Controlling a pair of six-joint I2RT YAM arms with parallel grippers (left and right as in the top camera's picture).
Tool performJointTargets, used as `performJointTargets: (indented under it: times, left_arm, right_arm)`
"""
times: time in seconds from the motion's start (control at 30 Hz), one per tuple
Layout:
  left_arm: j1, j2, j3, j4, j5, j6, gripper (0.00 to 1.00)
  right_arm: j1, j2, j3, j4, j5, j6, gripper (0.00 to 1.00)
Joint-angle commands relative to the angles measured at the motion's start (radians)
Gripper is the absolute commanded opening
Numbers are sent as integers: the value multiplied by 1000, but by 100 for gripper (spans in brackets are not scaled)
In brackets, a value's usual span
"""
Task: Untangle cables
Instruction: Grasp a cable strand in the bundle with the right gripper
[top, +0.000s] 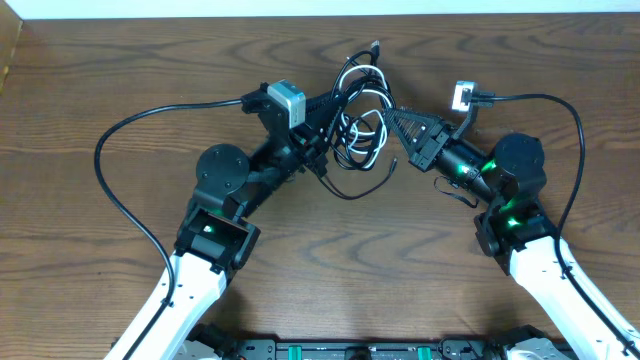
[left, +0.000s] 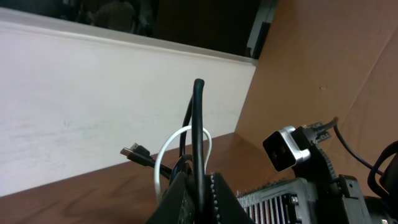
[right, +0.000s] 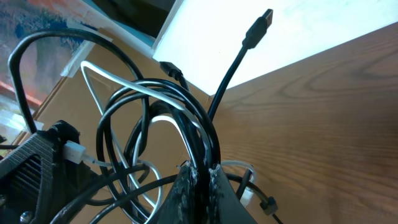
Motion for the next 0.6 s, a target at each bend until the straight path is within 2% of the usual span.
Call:
performJointTargets:
  times: [0.0,0.17,0.37,0.47,0.57]
  left_arm:
    - [-2,9,18,12,-3,-16,8]
    - [-1,10,18,11,-19,-16,8]
    - [-1,10,18,-7,-126,-16,8]
    - [-1,10,18,-30,-181,-16,17]
    - [-1,10,18,-38,-192,-16,31]
  right_arm:
    - [8,1,14,6,3,-13,1]
    - [3,1,14,10,-25,-60,1]
    - [-26,1,15,65,-172,-199,1]
    - [-56,1,15,92,-288,-269,1]
    - [-83,1,15,96,-367,-313,1]
